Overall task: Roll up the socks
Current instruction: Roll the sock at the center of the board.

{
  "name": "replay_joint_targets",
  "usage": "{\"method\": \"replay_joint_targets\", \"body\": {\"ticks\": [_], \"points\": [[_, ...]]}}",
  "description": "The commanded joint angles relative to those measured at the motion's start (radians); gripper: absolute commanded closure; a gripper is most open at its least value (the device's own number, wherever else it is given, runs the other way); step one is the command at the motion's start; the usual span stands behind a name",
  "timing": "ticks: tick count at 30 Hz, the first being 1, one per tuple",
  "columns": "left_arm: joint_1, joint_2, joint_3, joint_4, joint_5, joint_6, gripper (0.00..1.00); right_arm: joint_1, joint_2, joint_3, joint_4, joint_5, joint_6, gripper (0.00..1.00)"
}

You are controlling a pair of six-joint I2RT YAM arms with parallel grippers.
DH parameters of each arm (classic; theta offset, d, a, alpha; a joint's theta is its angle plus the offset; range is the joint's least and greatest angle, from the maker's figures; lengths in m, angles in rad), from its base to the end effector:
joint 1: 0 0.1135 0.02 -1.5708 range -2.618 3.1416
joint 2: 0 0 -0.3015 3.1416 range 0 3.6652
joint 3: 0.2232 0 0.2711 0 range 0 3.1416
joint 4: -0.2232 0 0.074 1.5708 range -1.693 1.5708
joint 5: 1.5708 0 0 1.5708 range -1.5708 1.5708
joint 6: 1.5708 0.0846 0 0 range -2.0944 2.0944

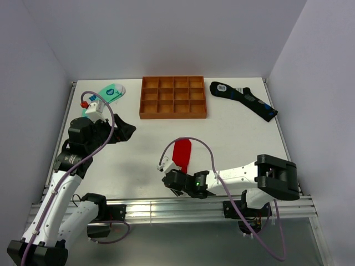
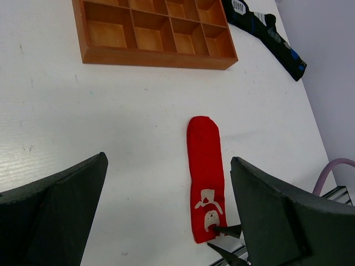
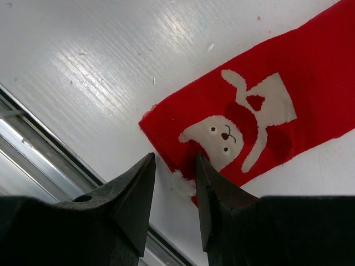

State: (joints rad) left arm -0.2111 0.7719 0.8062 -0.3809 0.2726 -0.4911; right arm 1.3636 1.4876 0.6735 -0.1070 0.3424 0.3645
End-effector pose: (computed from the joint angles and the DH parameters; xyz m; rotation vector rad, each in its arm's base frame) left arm 0.2029 -0.0668 0.3400 -0.0868 1.9713 -0.7272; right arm 0.0922 0.3005 0.1405 -1.0467 2.2154 0.3518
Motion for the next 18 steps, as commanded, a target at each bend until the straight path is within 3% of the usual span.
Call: {"method": "replay_joint_targets", "body": {"ticks": [1, 18], "points": [[-0.004, 0.007, 0.007, 0.020, 0.007, 0.011, 0.01, 0.005, 0.005, 0.038, -0.019, 0.007, -0.015, 0.58], [-0.004, 0.027, 0.007, 0.031, 0.014, 0.002, 0.01, 0.005, 0.103, 0.098, -0.039, 0.015, -0.062, 0.61]]}}
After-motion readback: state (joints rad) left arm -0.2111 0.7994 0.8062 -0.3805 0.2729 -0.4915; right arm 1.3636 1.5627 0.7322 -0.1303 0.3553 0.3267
